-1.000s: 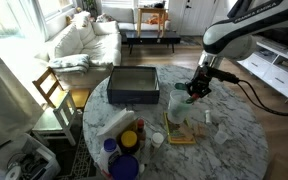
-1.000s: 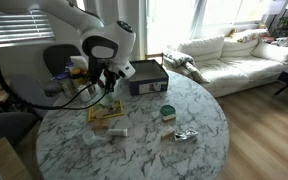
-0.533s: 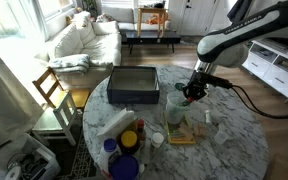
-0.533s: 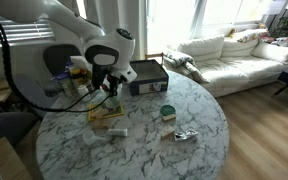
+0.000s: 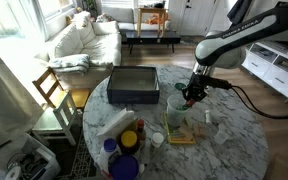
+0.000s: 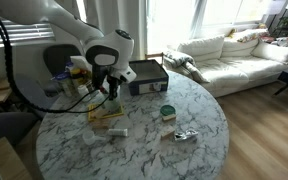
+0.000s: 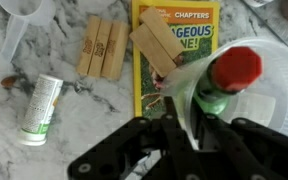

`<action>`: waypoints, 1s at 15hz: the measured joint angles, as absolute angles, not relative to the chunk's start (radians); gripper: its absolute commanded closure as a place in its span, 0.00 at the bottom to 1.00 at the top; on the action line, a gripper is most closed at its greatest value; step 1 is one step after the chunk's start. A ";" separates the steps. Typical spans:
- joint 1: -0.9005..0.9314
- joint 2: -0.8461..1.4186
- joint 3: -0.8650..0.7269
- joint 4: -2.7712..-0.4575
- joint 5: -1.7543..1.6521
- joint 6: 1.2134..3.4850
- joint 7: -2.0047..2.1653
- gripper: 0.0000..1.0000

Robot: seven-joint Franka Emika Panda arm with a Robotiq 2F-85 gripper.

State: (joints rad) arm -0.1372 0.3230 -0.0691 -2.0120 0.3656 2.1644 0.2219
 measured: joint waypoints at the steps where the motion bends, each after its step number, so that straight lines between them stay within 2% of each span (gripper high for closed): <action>1: -0.136 0.323 -0.069 -2.010 0.362 2.164 0.224 0.41; 5: -0.130 0.316 -0.069 -1.993 0.358 2.164 0.228 0.11; 7: -0.129 0.313 -0.070 -1.987 0.349 2.164 0.235 0.00; 15: -0.126 0.301 -0.074 -1.958 0.343 2.123 0.268 0.00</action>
State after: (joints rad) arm -0.1256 0.3014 -0.0742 -1.9579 0.3428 2.1229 0.2684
